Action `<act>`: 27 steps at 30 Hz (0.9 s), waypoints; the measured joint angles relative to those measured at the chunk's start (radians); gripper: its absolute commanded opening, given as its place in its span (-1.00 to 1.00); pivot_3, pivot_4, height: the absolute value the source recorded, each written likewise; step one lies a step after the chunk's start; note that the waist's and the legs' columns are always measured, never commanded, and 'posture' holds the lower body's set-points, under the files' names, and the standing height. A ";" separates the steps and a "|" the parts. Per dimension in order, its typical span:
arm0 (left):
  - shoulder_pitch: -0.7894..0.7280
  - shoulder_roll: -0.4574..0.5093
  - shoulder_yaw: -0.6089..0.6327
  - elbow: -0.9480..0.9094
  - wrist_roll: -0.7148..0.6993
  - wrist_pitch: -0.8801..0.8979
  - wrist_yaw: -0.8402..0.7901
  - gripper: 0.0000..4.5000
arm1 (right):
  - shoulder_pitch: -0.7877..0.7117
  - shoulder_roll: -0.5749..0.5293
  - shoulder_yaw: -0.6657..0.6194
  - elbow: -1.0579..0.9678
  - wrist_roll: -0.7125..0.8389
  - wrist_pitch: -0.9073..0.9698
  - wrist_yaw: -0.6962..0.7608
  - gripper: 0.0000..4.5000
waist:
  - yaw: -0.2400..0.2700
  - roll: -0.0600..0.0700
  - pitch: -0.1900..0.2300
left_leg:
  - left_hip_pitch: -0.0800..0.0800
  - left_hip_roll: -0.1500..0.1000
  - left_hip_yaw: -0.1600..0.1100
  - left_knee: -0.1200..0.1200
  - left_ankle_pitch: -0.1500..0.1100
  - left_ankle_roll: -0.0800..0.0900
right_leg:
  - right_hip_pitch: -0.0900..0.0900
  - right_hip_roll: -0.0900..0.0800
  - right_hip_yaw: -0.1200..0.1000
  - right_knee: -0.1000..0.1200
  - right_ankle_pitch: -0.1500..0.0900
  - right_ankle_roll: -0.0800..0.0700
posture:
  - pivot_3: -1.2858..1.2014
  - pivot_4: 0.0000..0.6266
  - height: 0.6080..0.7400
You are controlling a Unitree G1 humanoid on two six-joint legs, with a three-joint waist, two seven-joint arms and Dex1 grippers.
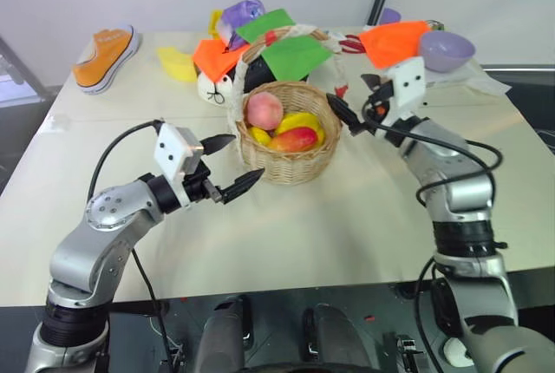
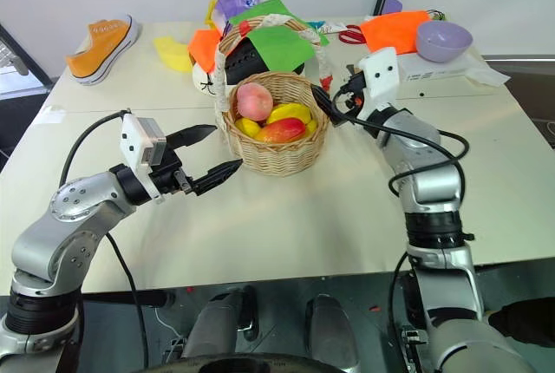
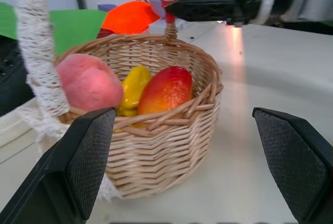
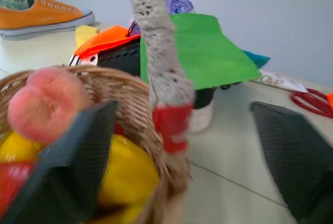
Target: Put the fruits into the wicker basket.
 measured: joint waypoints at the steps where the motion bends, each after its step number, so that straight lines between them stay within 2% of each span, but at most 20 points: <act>1: 0.000 0.000 0.000 0.000 0.000 0.000 0.001 1.00 | -0.002 0.005 0.000 0.015 0.000 -0.010 0.000 -0.04 | 0.000 0.000 0.000 | 0.000 0.000 0.000 0.000 0.000 0.000 | 0.000 0.000 0.000 0.000 0.000 0.000 | 0.03 -0.52 0.90; 5: 0.000 -0.008 -0.002 0.000 0.000 0.000 0.008 1.00 | 0.001 0.005 -0.014 0.030 0.001 -0.012 -0.003 -0.97 | -0.003 0.000 0.000 | 0.000 0.000 0.000 0.000 0.000 0.000 | 0.000 0.000 0.000 0.000 0.000 0.000 | 0.03 -0.52 0.90; 6: 0.000 -0.010 -0.004 0.000 0.001 -0.001 0.009 1.00 | 0.008 0.001 -0.028 0.021 0.003 -0.007 -0.006 -1.00 | -0.003 0.000 0.000 | 0.000 0.000 0.000 0.000 0.000 0.000 | 0.000 0.000 0.000 0.000 0.000 0.000 | 0.03 -0.52 0.90; 9: -0.007 -0.013 -0.021 0.002 0.002 -0.003 0.008 1.00 | 0.059 -0.060 -0.062 -0.044 0.004 0.000 -0.006 -1.00 | 0.004 0.000 0.000 | -0.001 0.000 -0.001 0.000 0.000 0.000 | 0.000 0.000 0.000 0.000 0.000 0.000 | 0.03 -0.52 0.90; 15: -0.035 -0.016 -0.032 0.044 0.004 -0.015 -0.008 1.00 | 0.176 -0.242 -0.286 -0.087 0.009 0.032 -0.043 -1.00 | 0.018 0.001 0.001 | 0.000 0.000 0.000 0.000 0.000 0.000 | 0.000 -0.001 0.000 -0.001 0.000 0.000 | 0.03 -0.52 0.90; 18: -0.061 -0.028 -0.053 0.069 0.006 -0.031 -0.022 1.00 | 0.190 -0.298 -0.362 -0.008 -0.024 -0.003 -0.097 -1.00 | 0.016 0.001 0.001 | 0.001 -0.001 0.001 0.000 0.000 0.000 | 0.001 -0.001 0.000 -0.001 0.000 0.000 | 0.03 -0.52 0.90; 23: -0.092 -0.053 -0.090 0.102 0.024 -0.051 -0.040 1.00 | 0.189 -0.312 -0.411 0.192 -0.060 -0.112 -0.150 -1.00 | 0.004 0.002 0.001 | 0.001 -0.001 0.001 0.000 0.000 0.000 | 0.000 0.001 0.001 -0.001 0.000 0.000 | 0.03 -0.52 0.90; 27: -0.096 -0.054 -0.091 0.112 0.025 -0.056 -0.046 1.00 | 0.183 -0.312 -0.415 0.255 -0.058 -0.165 -0.148 -0.13 | -0.006 0.003 0.001 | 0.001 -0.001 0.001 0.000 0.000 0.000 | 0.000 0.001 0.001 -0.001 0.000 0.001 | 0.03 -0.52 0.90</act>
